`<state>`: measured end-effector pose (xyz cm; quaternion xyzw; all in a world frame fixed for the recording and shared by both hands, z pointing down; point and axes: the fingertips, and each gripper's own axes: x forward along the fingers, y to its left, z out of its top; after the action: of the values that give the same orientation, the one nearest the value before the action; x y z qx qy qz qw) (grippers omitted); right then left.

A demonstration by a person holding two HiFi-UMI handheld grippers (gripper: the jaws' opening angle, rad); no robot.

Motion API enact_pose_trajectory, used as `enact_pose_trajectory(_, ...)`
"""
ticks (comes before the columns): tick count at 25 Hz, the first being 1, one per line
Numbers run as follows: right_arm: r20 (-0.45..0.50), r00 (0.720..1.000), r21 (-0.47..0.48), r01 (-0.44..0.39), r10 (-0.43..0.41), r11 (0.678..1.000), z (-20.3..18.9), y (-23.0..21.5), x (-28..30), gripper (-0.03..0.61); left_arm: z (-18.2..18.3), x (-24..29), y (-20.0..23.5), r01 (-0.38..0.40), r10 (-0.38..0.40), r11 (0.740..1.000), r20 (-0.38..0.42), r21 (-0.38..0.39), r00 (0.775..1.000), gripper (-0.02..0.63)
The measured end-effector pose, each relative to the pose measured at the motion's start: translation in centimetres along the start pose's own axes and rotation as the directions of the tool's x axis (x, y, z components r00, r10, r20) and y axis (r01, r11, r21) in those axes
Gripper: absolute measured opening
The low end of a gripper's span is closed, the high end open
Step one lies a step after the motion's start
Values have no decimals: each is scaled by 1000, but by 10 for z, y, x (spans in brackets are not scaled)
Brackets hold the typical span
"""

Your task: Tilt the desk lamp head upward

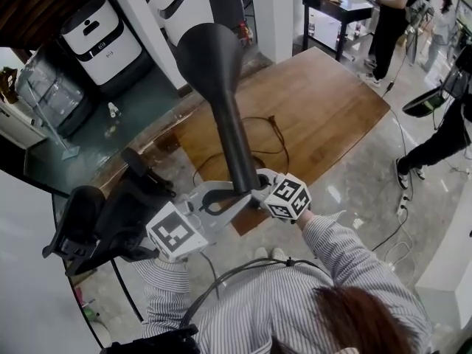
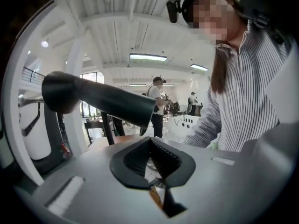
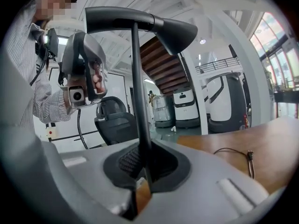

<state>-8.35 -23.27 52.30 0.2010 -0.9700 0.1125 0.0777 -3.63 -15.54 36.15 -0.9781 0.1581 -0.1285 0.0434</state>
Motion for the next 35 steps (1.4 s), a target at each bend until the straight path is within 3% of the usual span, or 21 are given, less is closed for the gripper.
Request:
enact_pose_trajectory(5,-6,1000,7,-3,3,1000,-1,-1,0,18,18,-18,2,0,4,999,79,-53,997,13)
enact_pose_trajectory(7,-8,1000,3,0,0,1000,-1,0,1,18,26,-31,13,-61,65,997,101,-35,993,30)
enact_pose_trajectory(10,-8,1000,13,6,-6,1000,-3,-2,2,18,72,-66,32,-166,164,986,234,-11,958,43)
enact_pose_trajectory(12,-22,1000,3,5,-4,1000,-3,-1,2,18,111,-75,29,-157,141,987,333,19,932,41)
enact_pose_trajectory(13,-27,1000,1,8,-8,1000,-4,-1,2,18,120,-69,22,-128,104,991,334,51,937,43)
enact_pose_trajectory(16,-21,1000,19,20,-19,1000,-5,-2,2,18,107,-32,7,-43,21,994,209,100,978,57)
enact_pose_trajectory(21,-31,999,14,22,-21,1000,-6,-2,4,18,89,-7,1,-34,21,994,125,101,992,7)
enact_pose_trajectory(25,-33,999,18,23,-22,1000,-8,-2,5,18,91,-4,-1,15,-18,1000,165,21,986,6)
enact_pose_trajectory(30,-36,999,21,21,-20,1000,-8,-3,4,18,92,-6,4,-40,36,999,169,20,985,5)
enact_pose_trajectory(35,-35,999,30,22,-21,999,-8,-4,4,17,64,-8,8,-25,37,997,164,-72,986,5)
